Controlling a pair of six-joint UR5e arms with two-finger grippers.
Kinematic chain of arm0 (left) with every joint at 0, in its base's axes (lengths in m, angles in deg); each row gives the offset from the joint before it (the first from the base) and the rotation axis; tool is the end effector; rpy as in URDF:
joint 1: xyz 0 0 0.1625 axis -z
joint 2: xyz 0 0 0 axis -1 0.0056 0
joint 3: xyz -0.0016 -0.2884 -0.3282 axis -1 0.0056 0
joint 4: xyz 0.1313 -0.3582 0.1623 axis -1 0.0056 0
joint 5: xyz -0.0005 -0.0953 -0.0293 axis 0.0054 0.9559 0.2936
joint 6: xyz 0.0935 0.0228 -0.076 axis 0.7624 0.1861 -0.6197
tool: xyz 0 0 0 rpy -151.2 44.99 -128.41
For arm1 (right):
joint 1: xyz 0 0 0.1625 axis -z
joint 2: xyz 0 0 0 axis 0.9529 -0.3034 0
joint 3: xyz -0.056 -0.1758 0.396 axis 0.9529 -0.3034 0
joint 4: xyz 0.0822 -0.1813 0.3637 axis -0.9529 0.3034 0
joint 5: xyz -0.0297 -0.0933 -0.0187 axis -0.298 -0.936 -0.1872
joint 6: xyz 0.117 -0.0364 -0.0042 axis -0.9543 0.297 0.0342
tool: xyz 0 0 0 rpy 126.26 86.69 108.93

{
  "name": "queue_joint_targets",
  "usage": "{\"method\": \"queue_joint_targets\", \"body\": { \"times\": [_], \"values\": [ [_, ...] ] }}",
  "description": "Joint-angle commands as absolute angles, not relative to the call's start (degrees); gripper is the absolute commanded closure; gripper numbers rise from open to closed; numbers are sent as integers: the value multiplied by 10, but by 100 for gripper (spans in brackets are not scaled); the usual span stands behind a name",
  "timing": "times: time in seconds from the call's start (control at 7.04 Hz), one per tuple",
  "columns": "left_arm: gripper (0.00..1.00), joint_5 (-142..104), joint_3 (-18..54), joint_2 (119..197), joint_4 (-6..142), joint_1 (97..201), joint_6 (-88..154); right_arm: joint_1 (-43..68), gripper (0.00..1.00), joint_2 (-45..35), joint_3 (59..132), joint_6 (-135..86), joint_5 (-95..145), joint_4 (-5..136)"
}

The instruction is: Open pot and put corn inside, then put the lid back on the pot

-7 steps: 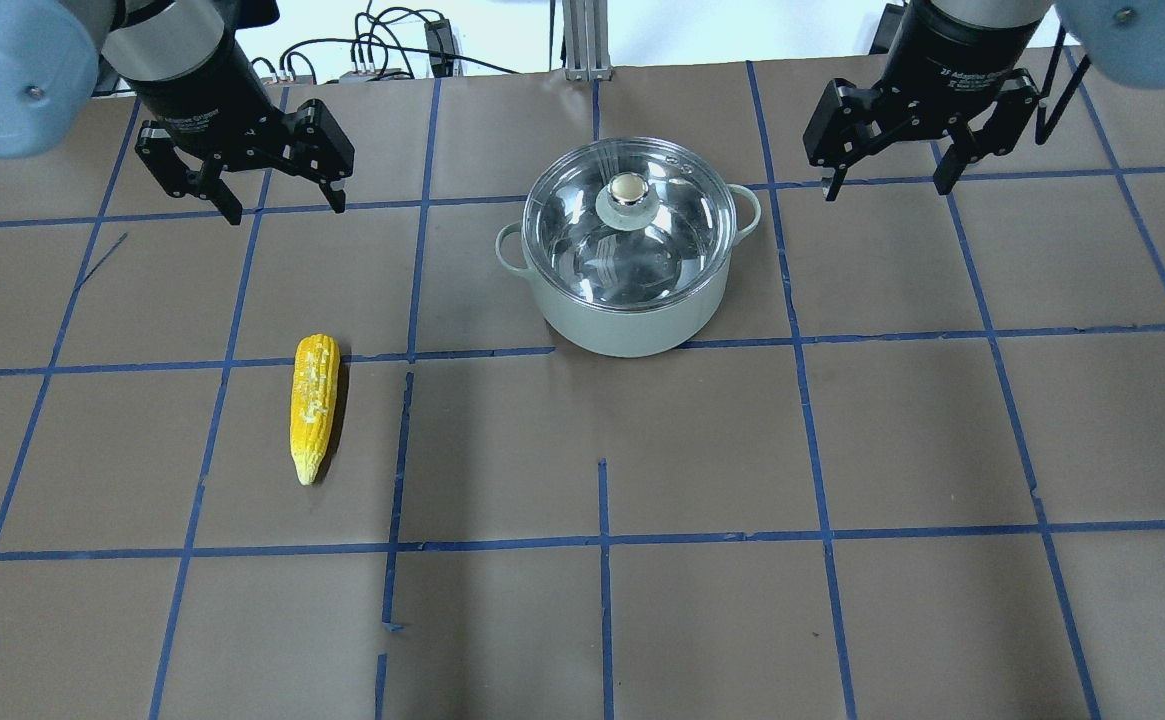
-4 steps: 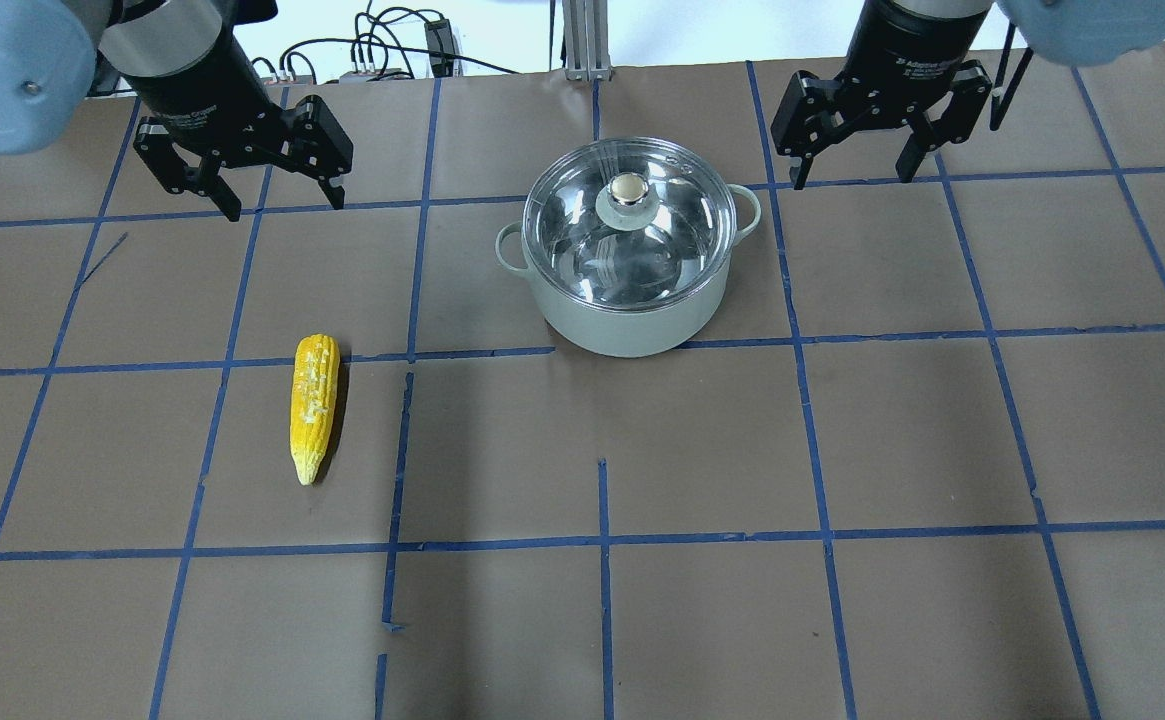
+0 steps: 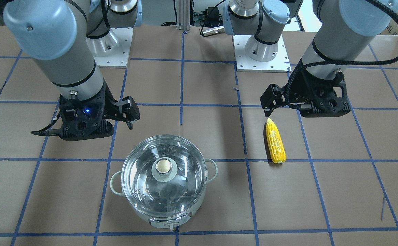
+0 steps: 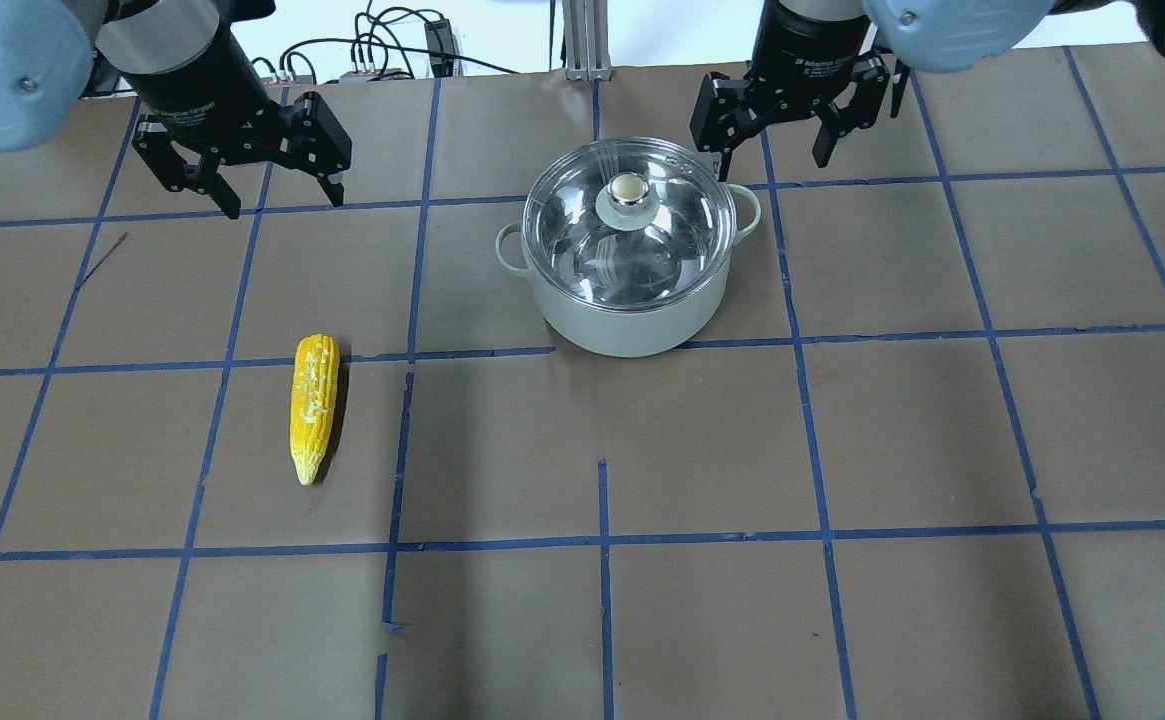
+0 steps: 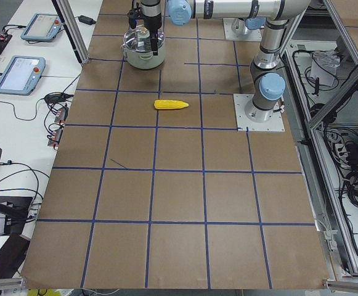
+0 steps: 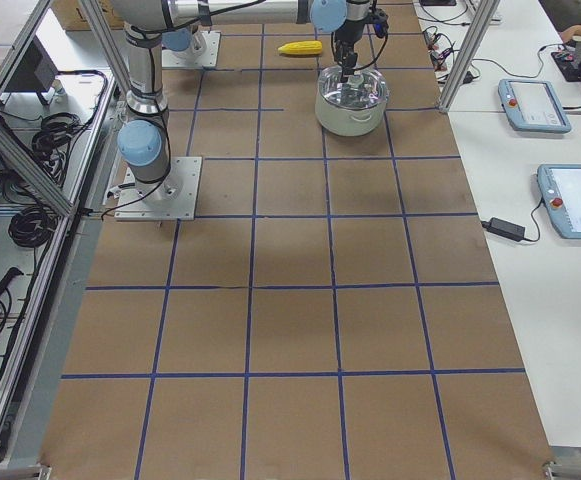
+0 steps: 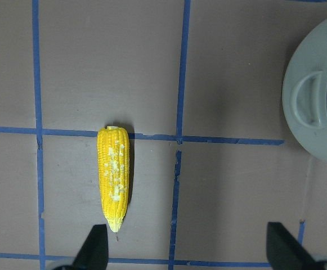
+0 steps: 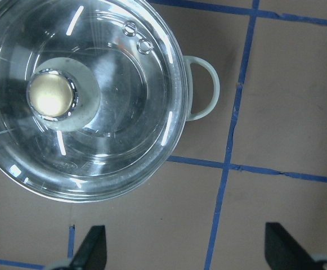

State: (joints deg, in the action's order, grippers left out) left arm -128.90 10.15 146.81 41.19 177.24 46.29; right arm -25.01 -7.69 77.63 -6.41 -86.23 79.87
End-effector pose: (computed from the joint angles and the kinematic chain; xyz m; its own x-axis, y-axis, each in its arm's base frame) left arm -0.1130 -0.5569 0.4612 -0.9974 -0.0677 0.0260 -0.0672 0.9975 0.0196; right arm 0.2153 -0.5974 0.4415 -0.9871 -0.1570 -0.0315 -0.1575 0.9874 0.0141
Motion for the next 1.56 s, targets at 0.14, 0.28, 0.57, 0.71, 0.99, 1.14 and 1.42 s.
{"method": "queue_joint_targets", "body": {
  "times": [0.14,0.28,0.57,0.71,0.99,1.14,1.42],
  "values": [
    [0,-1284,100,1469,414,1772,450,-284,0,-31,749,-36,-869,807],
    [0,-1282,100,1470,416,1774,435,-294,0,-19,749,-20,-868,817],
    [0,-1283,105,1461,430,1775,462,-307,0,-10,754,-23,-862,831],
    [0,-1283,104,1461,429,1775,459,-307,0,-4,754,-78,-860,831],
    [0,-1277,101,1463,422,1775,452,-312,0,3,750,-166,-861,832],
    [0,-1280,100,1467,422,1775,452,-312,0,10,748,-200,-860,837],
    [0,-1284,100,1462,431,1775,454,-322,0,36,730,-231,-861,864]
  ]
}}
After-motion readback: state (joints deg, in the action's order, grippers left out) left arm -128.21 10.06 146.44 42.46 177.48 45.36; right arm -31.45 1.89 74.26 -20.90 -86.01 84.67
